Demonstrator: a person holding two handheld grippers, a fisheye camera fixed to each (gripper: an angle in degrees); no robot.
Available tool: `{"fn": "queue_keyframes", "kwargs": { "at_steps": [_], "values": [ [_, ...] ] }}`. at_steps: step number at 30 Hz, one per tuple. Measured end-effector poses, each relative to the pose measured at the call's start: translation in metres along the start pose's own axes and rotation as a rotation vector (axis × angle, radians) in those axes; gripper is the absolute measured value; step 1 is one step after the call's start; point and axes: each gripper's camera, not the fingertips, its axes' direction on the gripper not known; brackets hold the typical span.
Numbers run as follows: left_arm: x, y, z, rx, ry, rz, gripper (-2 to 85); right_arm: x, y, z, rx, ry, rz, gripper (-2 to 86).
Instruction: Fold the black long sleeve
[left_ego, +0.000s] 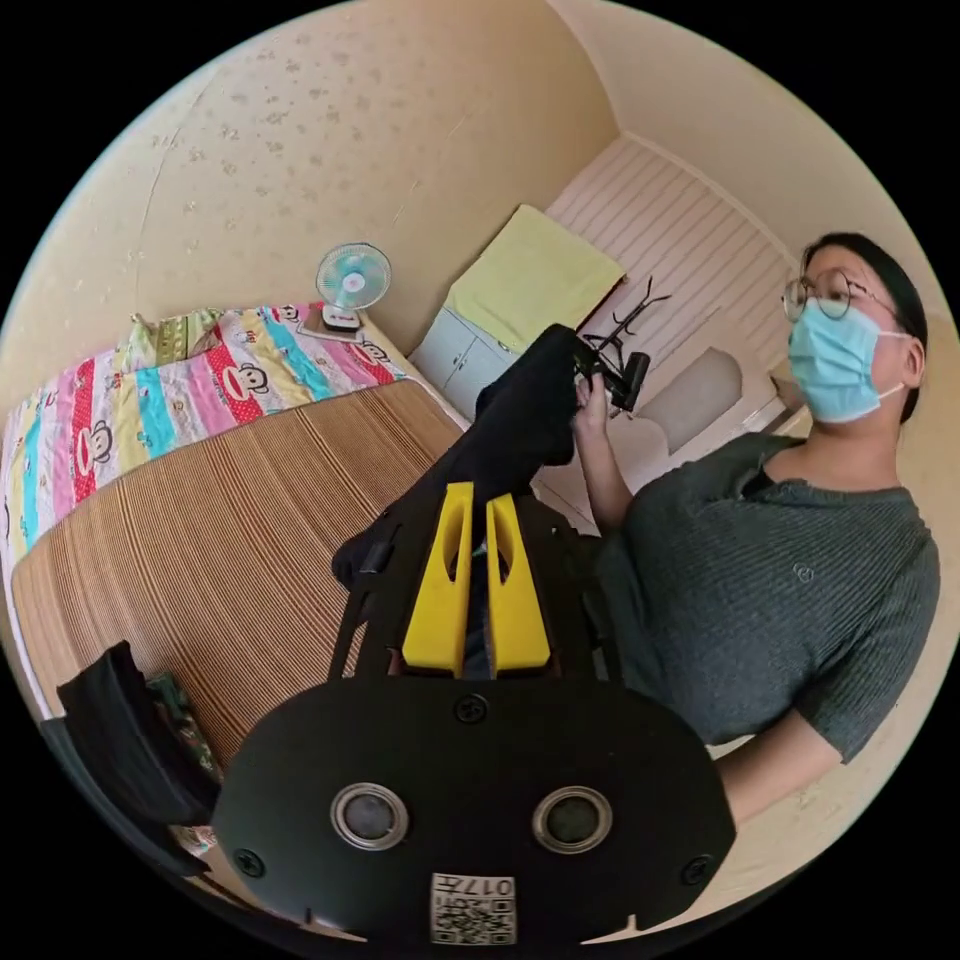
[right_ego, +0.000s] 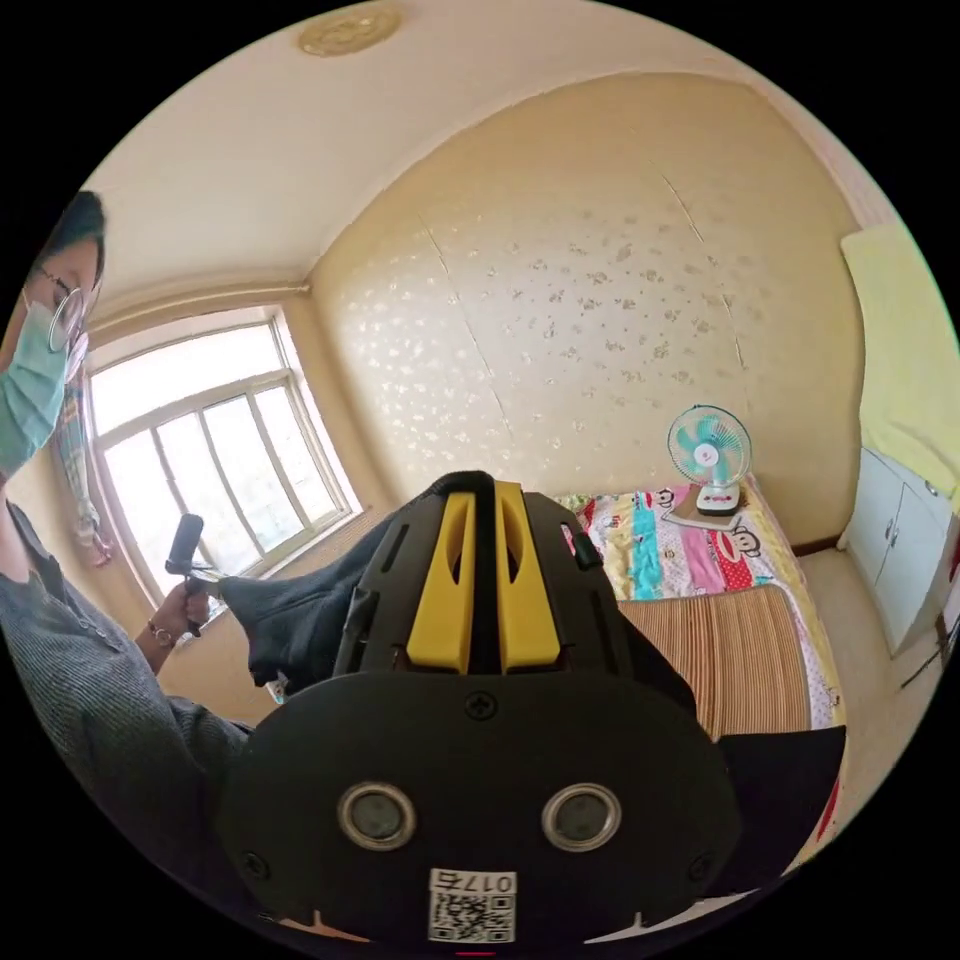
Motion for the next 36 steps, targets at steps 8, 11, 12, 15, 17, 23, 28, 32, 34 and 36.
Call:
{"fn": "queue_keyframes", "kwargs": {
  "at_steps": [8,11,12,15,17,23,28,32,34,36],
  "values": [
    [-0.062,-0.113,-0.109,0.104,-0.019,0.014,-0.3,-0.006,-0.072,-0.067,0.297,0.093,-0.219,4.4],
    [-0.144,-0.198,-0.1,0.015,-0.346,-0.237,1.0,0.039,-0.123,0.037,0.005,0.194,-0.277,5.5],
    [-0.181,-0.229,-0.085,-0.039,-0.531,-0.324,2.3,0.054,-0.132,0.07,-0.102,0.225,-0.264,5.8],
    [-0.281,-0.254,-0.066,-0.034,-0.726,-0.584,4.6,0.158,-0.139,0.215,-0.609,0.253,0.024,11.1],
    [-0.331,-0.242,-0.054,-0.098,-0.682,-0.718,7.1,0.212,-0.107,0.247,-0.776,0.014,0.148,12.2],
    [-0.399,-0.157,0.065,-0.553,-0.36,-0.645,5.2,0.271,0.031,0.236,-1.085,-0.025,0.231,5.6],
    [-0.437,-0.078,0.129,-0.855,-0.242,-0.749,5.7,0.285,0.173,0.233,-1.453,-0.079,0.316,1.5],
    [-0.469,-0.064,0.145,-0.91,-0.166,-0.841,5.9,0.275,0.232,0.227,-1.638,-0.028,0.305,0.8],
    [-0.48,-0.07,0.144,-0.922,-0.179,-0.828,5.6,0.27,0.242,0.224,-1.683,0.007,0.265,0.7],
    [-0.489,-0.073,0.147,-0.982,-0.248,-0.739,4.9,0.266,0.249,0.219,-1.727,0.047,0.207,0.5]
  ]
}}
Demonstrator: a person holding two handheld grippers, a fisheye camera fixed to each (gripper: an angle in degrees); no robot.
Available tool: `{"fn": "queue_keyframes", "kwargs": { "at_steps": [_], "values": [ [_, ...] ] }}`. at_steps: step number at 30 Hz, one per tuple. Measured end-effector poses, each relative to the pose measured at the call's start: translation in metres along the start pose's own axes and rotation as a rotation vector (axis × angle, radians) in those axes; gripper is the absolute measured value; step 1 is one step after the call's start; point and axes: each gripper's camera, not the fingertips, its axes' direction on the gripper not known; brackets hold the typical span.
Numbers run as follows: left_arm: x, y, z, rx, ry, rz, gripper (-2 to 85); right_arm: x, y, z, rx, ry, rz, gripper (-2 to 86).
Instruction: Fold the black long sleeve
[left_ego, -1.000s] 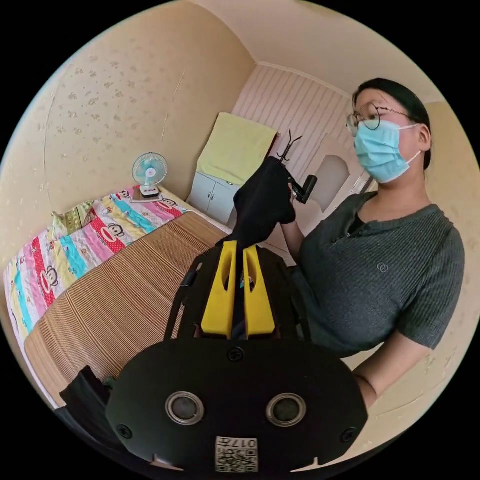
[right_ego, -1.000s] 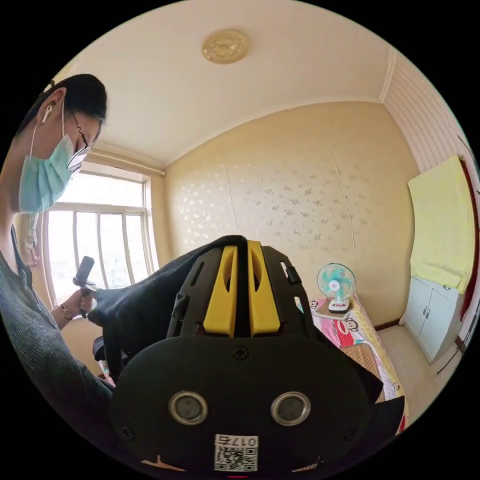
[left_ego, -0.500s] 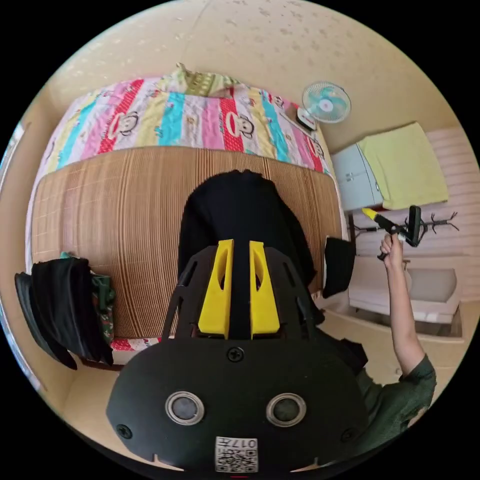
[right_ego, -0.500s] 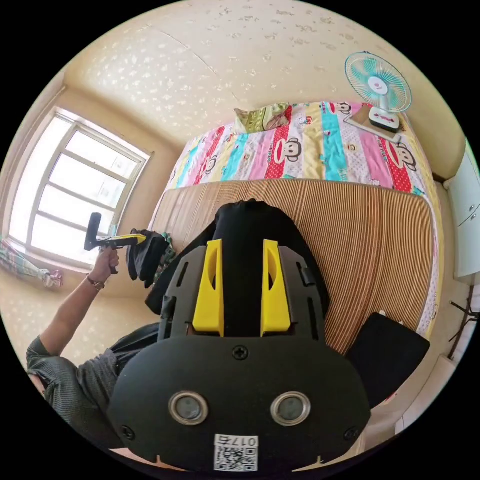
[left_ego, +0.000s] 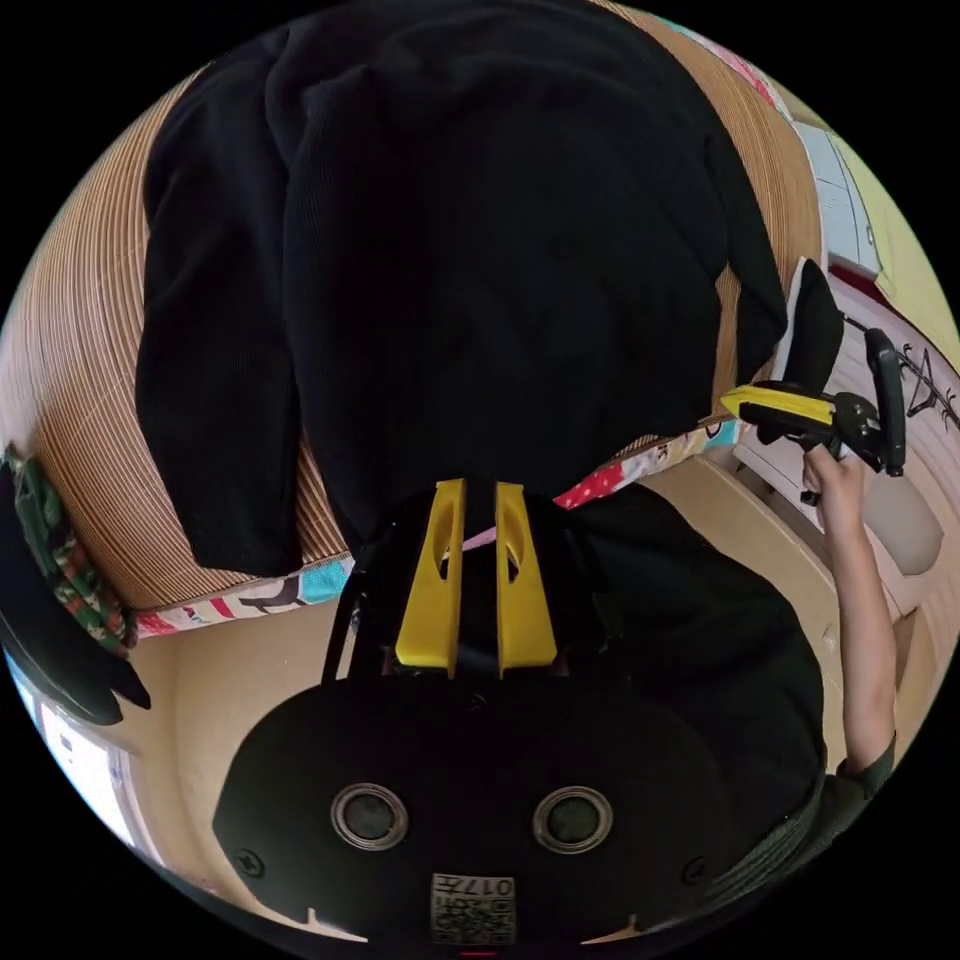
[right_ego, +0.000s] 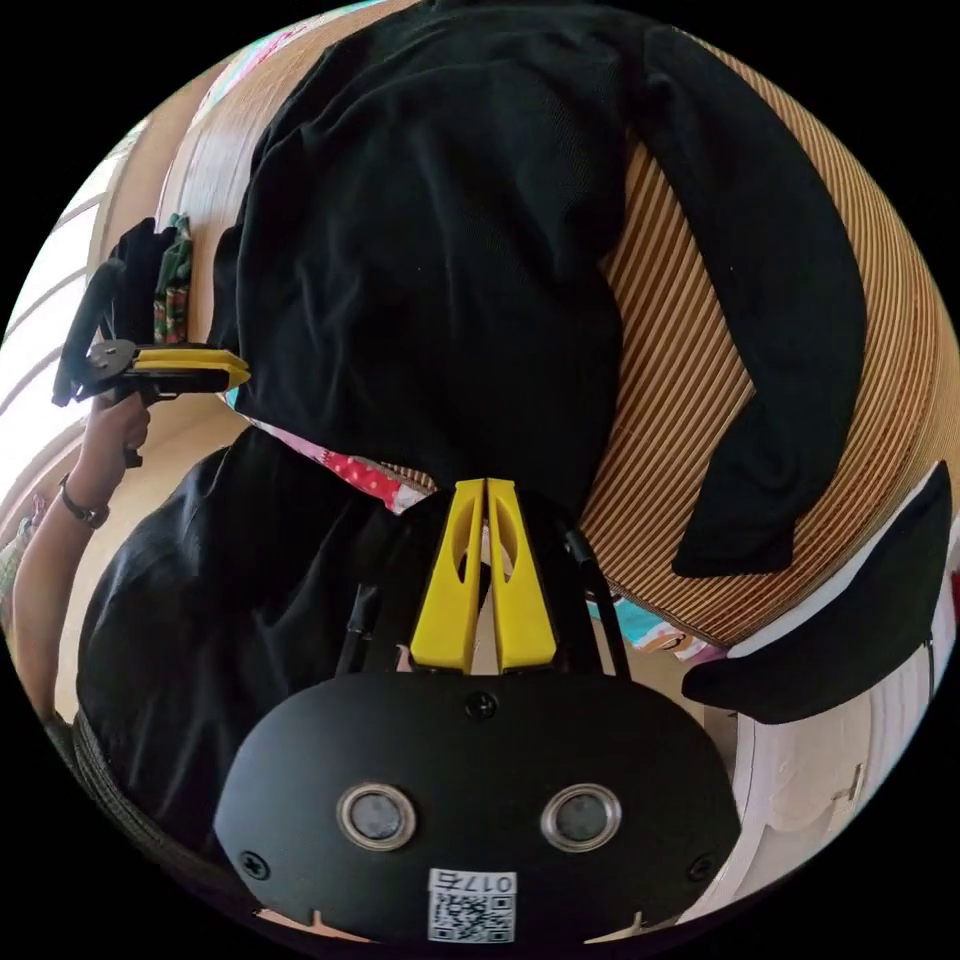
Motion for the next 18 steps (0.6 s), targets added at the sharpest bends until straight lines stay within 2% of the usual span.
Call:
{"fn": "queue_keyframes", "kwargs": {
  "at_steps": [4,6,10,11,13,15,17,18],
  "values": [
    [-0.008,-0.002,0.027,-0.119,-0.083,0.106,2.6,0.009,0.015,0.035,-0.106,0.183,0.032,0.4],
    [-0.021,0.017,0.014,-0.047,-0.068,0.121,1.4,0.016,0.03,0.05,-0.142,0.152,0.055,0.3],
    [-0.055,0.048,-0.007,-0.07,0.028,0.13,0.0,0.037,0.083,0.035,-0.002,0.059,0.183,0.2],
    [-0.073,0.062,-0.018,-0.049,0.079,0.098,0.0,0.044,0.095,0.039,-0.05,0.003,0.202,0.2],
    [-0.118,0.091,-0.047,0.09,0.263,-0.058,0.8,0.048,0.115,0.046,-0.103,-0.048,0.208,0.2],
    [-0.193,0.146,-0.084,0.401,0.649,-0.277,4.5,0.051,0.133,0.048,-0.128,-0.059,0.226,0.2],
    [-0.238,0.187,-0.103,0.591,0.746,-0.446,5.2,0.055,0.152,0.051,-0.181,-0.086,0.264,0.2],
    [-0.262,0.207,-0.113,0.649,0.692,-0.552,6.1,0.055,0.157,0.051,-0.19,-0.091,0.271,0.2]
  ]
}}
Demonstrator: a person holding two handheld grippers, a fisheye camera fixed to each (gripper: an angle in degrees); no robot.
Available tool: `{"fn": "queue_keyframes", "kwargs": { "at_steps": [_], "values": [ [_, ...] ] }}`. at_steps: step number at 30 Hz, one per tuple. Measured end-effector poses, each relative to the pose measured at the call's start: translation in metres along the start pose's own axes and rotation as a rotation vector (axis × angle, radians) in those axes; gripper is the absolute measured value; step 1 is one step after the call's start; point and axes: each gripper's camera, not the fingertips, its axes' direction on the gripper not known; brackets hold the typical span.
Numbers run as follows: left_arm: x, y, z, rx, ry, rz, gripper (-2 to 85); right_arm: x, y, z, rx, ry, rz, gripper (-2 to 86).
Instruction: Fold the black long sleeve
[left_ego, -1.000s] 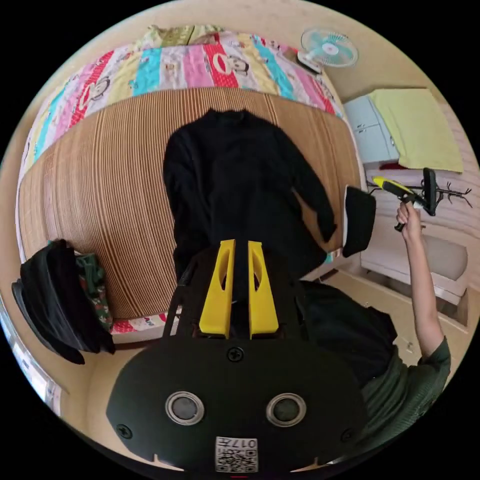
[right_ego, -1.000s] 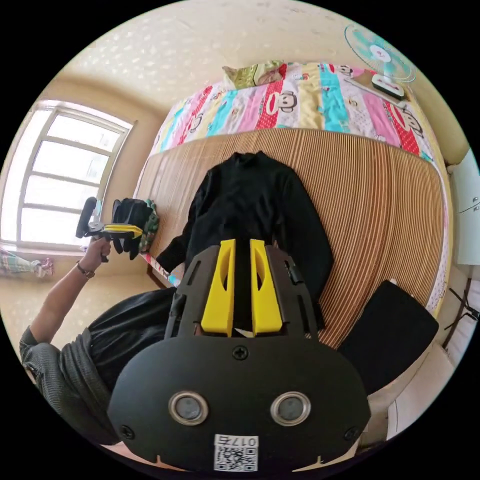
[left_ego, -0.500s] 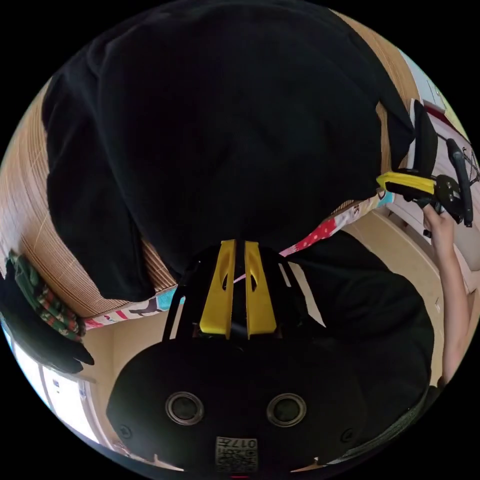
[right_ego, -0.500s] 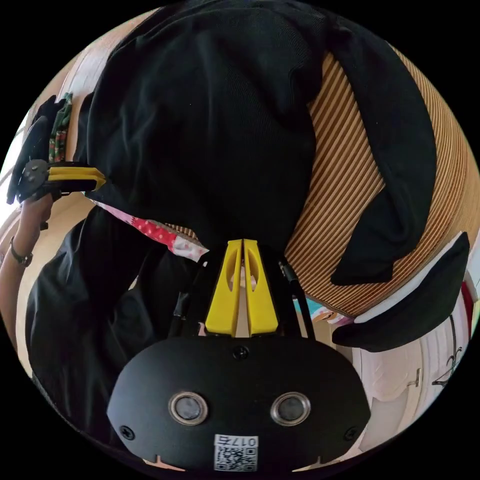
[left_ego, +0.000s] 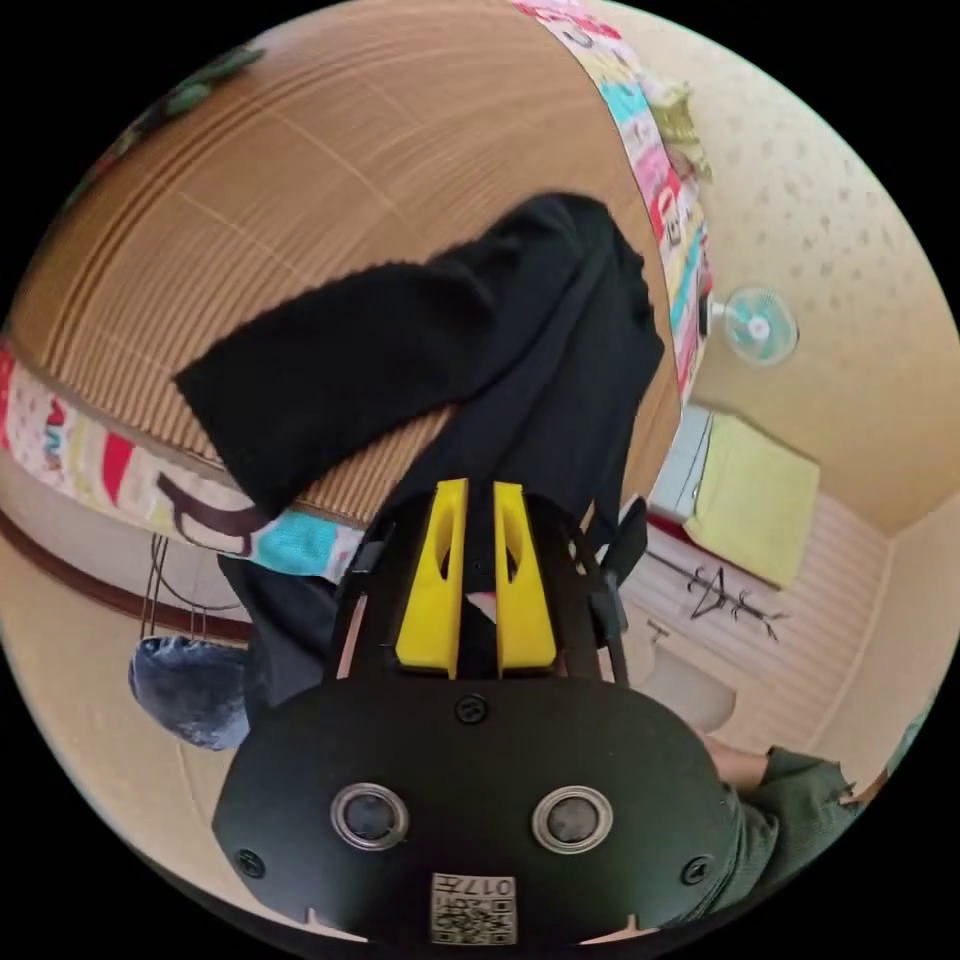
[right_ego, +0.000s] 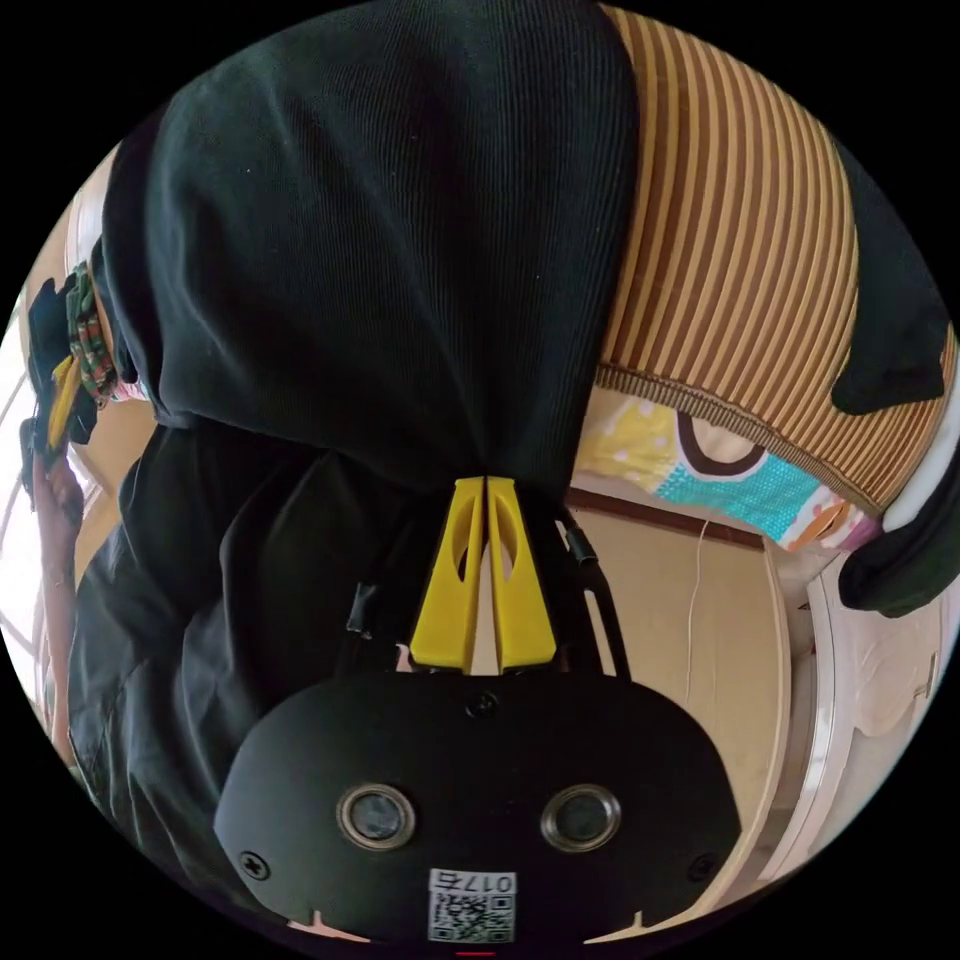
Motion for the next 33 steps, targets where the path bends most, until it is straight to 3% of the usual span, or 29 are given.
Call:
{"fn": "queue_keyframes", "kwargs": {
  "at_steps": [4,9,12,17,20,25,27,30,33],
  "values": [
    [-0.025,-0.021,-0.053,0.148,-0.29,-0.078,9.5,0.01,0.023,-0.006,-0.026,-0.054,0.045,0.3],
    [-0.083,-0.036,-0.054,0.101,-0.179,-0.349,10.8,0.016,0.053,-0.025,-0.038,-0.035,0.017,0.3],
    [-0.093,-0.031,-0.051,0.073,-0.258,-0.414,4.4,0.021,0.075,-0.034,-0.043,-0.029,-0.009,0.3],
    [-0.119,-0.039,-0.077,-0.028,-0.134,-0.396,-0.1,0.041,0.111,-0.056,-0.037,-0.098,0.016,0.3],
    [-0.135,-0.023,-0.145,0.179,0.02,-0.402,-0.8,0.056,0.133,-0.057,-0.069,-0.126,0.021,0.3],
    [-0.114,0.003,-0.262,0.471,0.158,-0.276,-1.0,0.083,0.179,-0.059,-0.041,-0.231,0.043,0.3],
    [-0.081,0.011,-0.31,0.613,0.3,-0.146,-1.0,0.093,0.194,-0.059,-0.027,-0.28,0.068,0.3],
    [-0.002,0.006,-0.348,0.68,0.3,0.067,-0.9,0.109,0.214,-0.059,-0.003,-0.354,0.102,0.2],
    [0.085,-0.016,-0.346,0.574,0.277,0.292,-0.5,0.124,0.228,-0.06,0.012,-0.429,0.148,0.3]
  ]
}}
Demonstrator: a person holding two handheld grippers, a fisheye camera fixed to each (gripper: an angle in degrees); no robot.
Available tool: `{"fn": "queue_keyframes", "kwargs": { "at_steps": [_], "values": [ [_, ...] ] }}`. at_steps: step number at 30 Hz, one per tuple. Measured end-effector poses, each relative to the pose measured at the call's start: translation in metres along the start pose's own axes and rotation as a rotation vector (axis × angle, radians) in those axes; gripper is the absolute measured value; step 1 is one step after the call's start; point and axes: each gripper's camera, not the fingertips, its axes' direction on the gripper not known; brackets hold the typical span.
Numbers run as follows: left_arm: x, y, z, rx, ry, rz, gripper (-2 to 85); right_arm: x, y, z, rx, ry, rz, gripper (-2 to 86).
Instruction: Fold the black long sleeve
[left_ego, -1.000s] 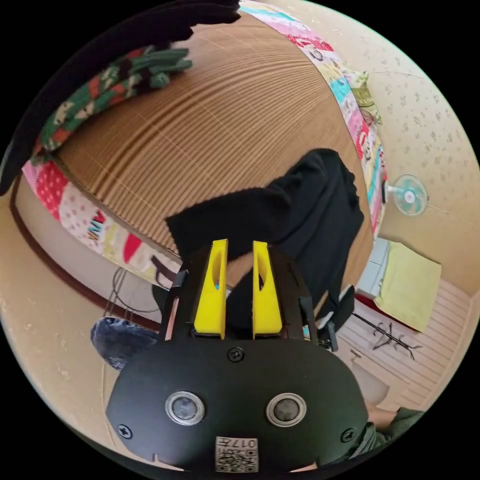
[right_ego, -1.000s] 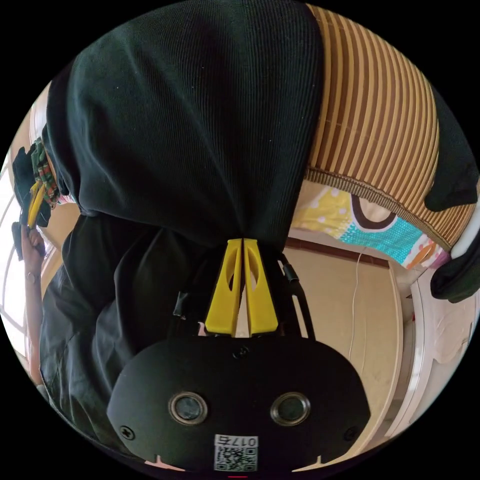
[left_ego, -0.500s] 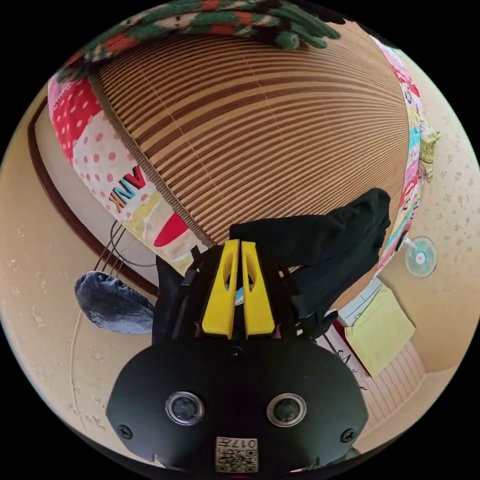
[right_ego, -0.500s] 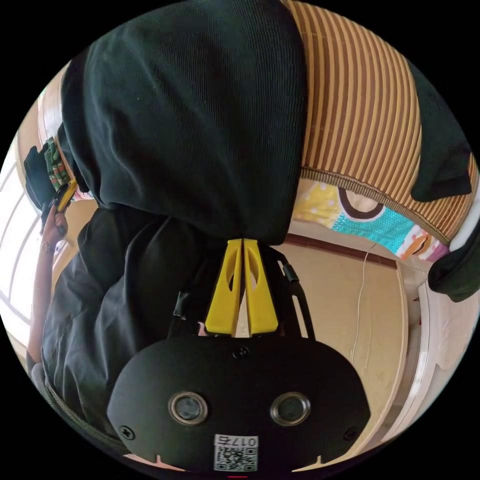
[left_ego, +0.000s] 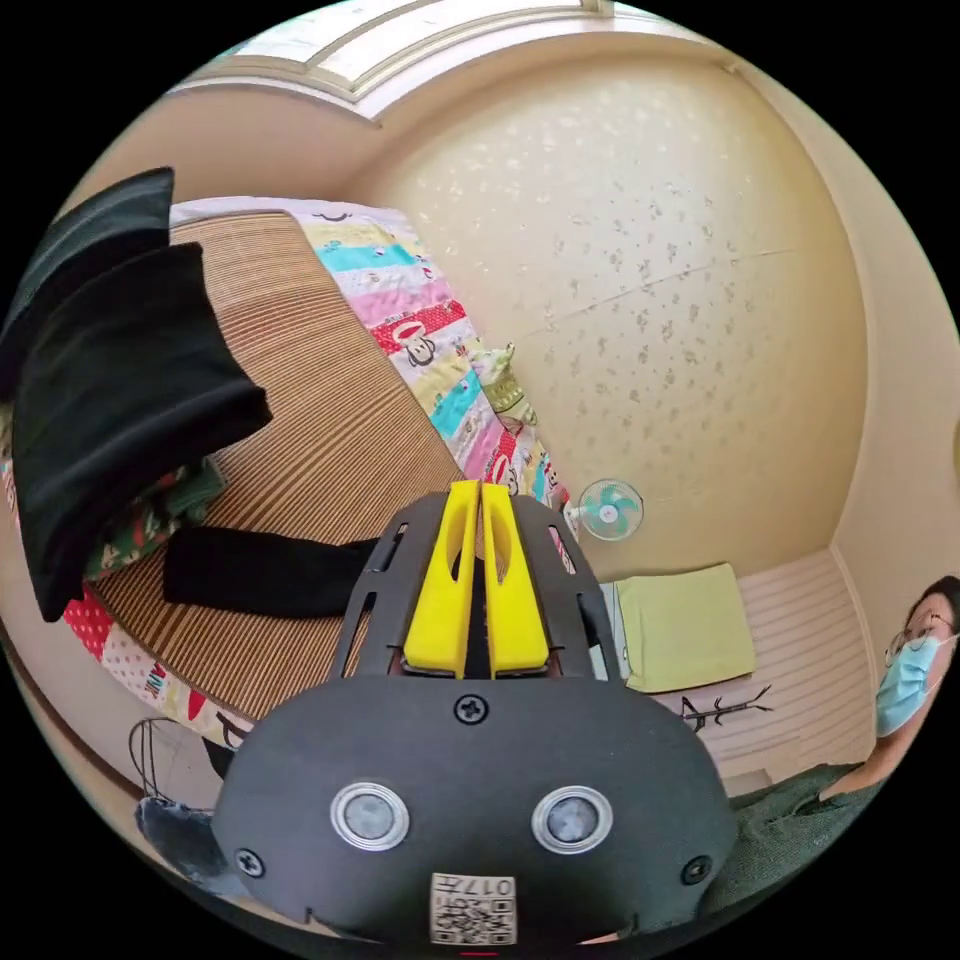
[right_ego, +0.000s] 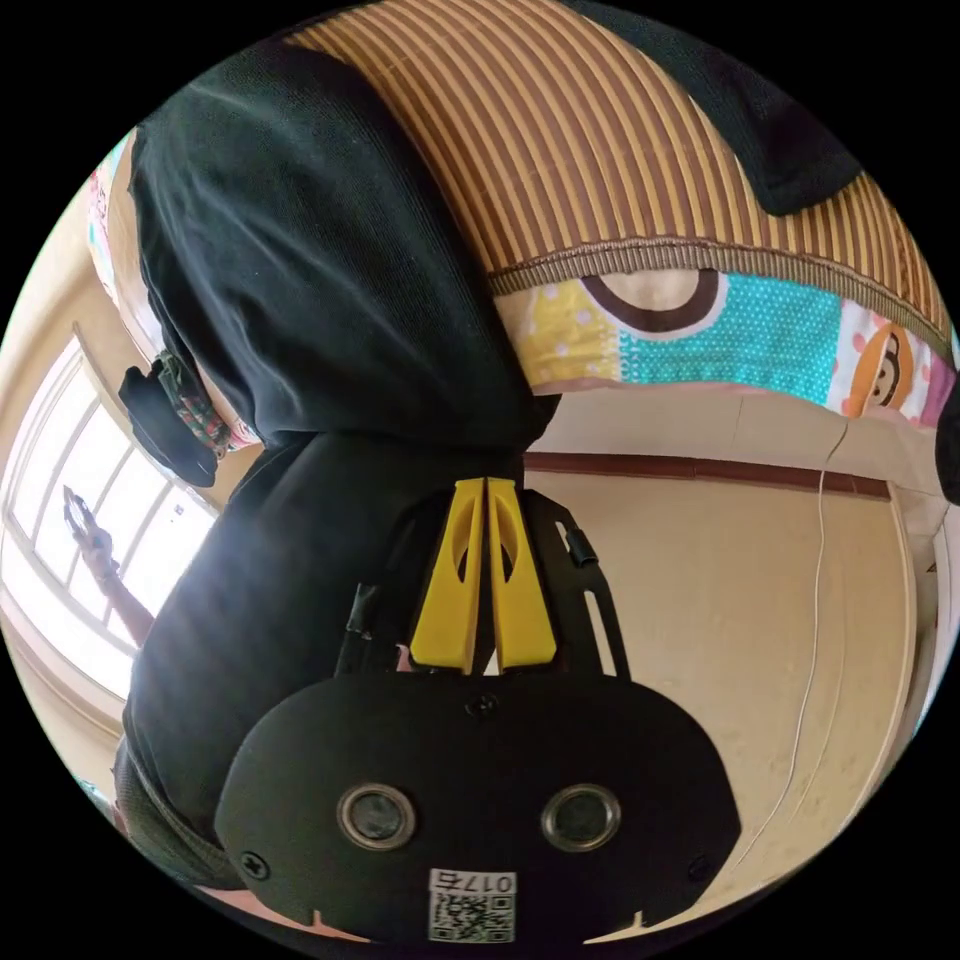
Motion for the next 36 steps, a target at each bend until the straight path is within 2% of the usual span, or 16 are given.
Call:
{"fn": "queue_keyframes", "kwargs": {
  "at_steps": [2,4,7,8,9,11,14,18,20,25,28,31,36],
  "values": [
    [0.015,-0.004,0.023,-0.057,-0.077,0.025,0.3,0.004,0.009,-0.011,0.036,-0.056,0.016,0.3],
    [-0.006,0.003,0.043,-0.082,-0.174,-0.045,1.9,0.002,0.017,-0.022,0.074,-0.098,-0.015,0.4],
    [-0.122,0.037,0.087,-0.23,-0.26,-0.375,9.8,0.001,0.034,-0.028,0.088,-0.112,-0.061,0.4],
    [-0.181,0.065,0.105,-0.32,-0.219,-0.555,11.5,0.005,0.042,-0.027,0.079,-0.115,-0.058,0.4],
    [-0.229,0.098,0.113,-0.335,-0.12,-0.703,12.1,0.007,0.046,-0.026,0.073,-0.12,-0.056,0.4],
    [-0.279,0.142,0.111,-0.272,-0.048,-0.873,11.8,0.019,0.066,-0.026,0.071,-0.146,-0.042,0.4],
    [-0.324,0.188,0.102,-0.194,-0.091,-1.015,12.2,0.039,0.092,-0.026,0.097,-0.181,-0.002,0.4],
    [-0.355,0.213,0.096,0.036,0.019,-1.032,9.0,0.066,0.117,-0.019,0.097,-0.253,0.1,0.4],
    [-0.364,0.217,0.097,0.095,0.021,-1.027,7.4,0.071,0.129,-0.019,0.127,-0.287,0.125,0.4],
    [-0.38,0.214,0.101,0.217,0.052,-0.972,5.6,0.052,0.133,-0.024,0.159,-0.29,0.091,0.4],
    [-0.353,0.19,0.1,0.266,0.119,-0.775,4.1,0.035,0.126,-0.021,0.136,-0.258,0.052,0.4],
    [-0.28,0.142,0.105,0.19,0.101,-0.451,3.9,0.023,0.12,-0.016,0.127,-0.275,0.027,0.4],
    [-0.078,0.101,0.15,0.088,0.13,0.136,4.3,0.017,0.112,-0.014,0.149,-0.334,0.006,0.5]
  ]
}}
